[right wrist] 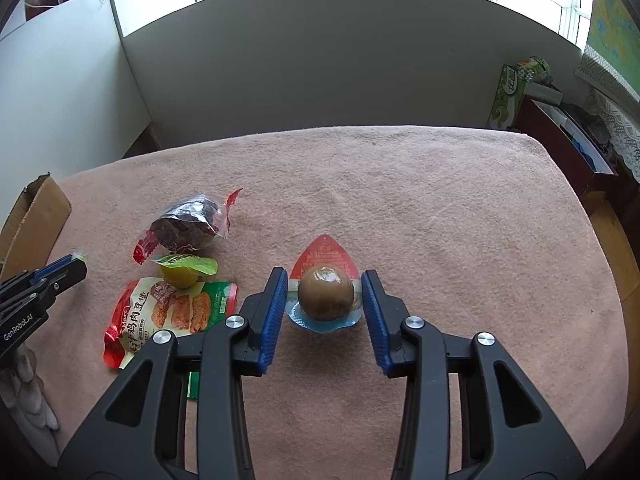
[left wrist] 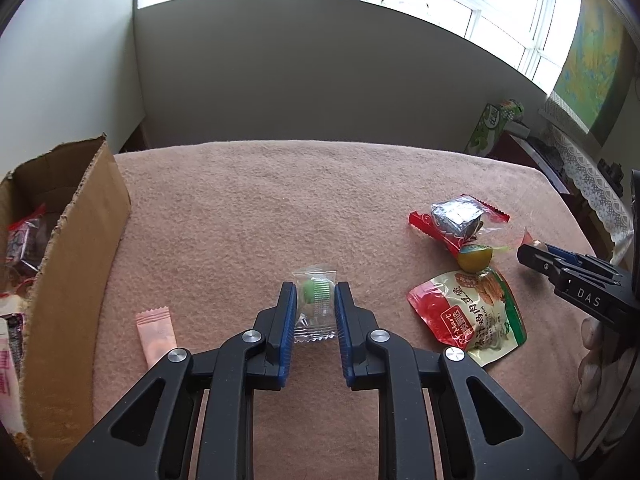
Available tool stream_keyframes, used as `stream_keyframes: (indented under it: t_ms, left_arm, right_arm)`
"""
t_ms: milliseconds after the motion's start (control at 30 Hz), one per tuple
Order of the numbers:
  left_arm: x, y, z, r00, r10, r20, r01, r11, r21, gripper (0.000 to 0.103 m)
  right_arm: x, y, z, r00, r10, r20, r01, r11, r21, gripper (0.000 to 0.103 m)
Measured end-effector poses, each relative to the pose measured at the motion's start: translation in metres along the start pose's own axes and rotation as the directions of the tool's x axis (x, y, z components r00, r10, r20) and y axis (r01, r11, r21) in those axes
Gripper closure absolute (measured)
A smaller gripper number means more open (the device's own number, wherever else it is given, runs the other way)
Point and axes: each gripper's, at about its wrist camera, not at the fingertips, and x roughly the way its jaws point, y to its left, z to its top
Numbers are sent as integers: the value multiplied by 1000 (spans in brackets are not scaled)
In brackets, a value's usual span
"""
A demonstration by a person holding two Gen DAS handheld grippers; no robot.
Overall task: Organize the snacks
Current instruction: 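Carry the clear candy with the left gripper while the right carries the egg, releasing both into the box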
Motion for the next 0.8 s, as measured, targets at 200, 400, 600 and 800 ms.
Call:
stream_keyframes:
  t_ms: [200, 400, 600, 800]
  left_arm:
    - [-17, 9, 3, 999, -8, 36, 9, 1000, -30, 85]
    - [-46, 13, 3, 994, -4, 106, 8, 999, -38, 85]
    - [-79, 23, -3, 984, 2, 180, 6, 999, -41, 85]
    - [-107, 42, -11, 969, 34, 246, -18, 998, -66, 85]
  right_arm:
    - [-25, 15, 8, 998, 29, 62, -28, 1000, -5, 63]
    - [-47, 44, 13, 990, 87, 112, -84, 996, -34, 63]
    - [-64, 82, 15, 976, 159, 152, -148, 986, -80, 63]
    - [-75, 129, 16, 957, 236, 170, -215, 967, -135, 63]
